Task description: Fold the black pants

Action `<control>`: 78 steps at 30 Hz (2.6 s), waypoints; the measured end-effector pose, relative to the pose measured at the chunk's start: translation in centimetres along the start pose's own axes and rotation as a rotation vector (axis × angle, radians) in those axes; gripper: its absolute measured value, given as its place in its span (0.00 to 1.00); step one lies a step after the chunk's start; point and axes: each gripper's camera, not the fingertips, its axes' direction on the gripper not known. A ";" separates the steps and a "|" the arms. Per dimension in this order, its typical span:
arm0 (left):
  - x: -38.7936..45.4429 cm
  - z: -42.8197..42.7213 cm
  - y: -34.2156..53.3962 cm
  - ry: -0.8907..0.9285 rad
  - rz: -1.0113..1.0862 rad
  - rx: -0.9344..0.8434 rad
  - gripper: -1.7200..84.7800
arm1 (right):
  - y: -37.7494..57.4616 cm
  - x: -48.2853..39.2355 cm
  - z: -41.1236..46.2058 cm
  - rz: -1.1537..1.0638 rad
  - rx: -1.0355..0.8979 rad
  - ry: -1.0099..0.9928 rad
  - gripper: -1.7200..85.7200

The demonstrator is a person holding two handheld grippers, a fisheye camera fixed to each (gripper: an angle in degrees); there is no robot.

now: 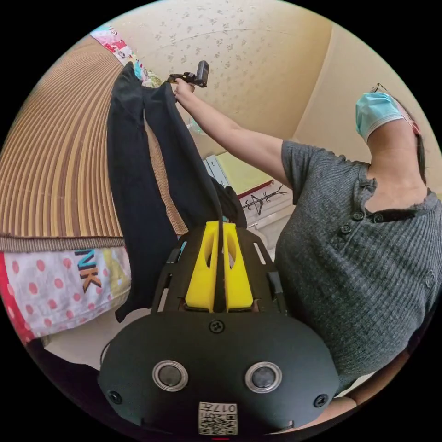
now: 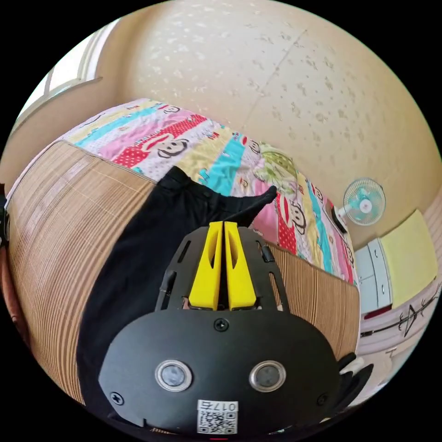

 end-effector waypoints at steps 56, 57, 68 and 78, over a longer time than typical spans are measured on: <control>-1.6 9.2 -7.6 -0.578 -0.084 -0.201 0.14 | 50.3 3.3 -14.9 0.316 -0.269 -0.993 0.11; -2.4 10.0 -9.2 -0.603 -0.080 -0.195 0.14 | 49.8 4.0 -13.7 0.343 -0.262 -1.030 0.11; -5.1 16.6 -11.9 -0.580 -0.113 -0.367 0.06 | 50.2 5.2 -12.5 0.299 -0.345 -1.034 0.07; -5.8 10.7 -12.2 -0.369 -0.141 -0.072 0.12 | 54.3 16.1 -14.8 0.412 -0.227 -1.013 0.11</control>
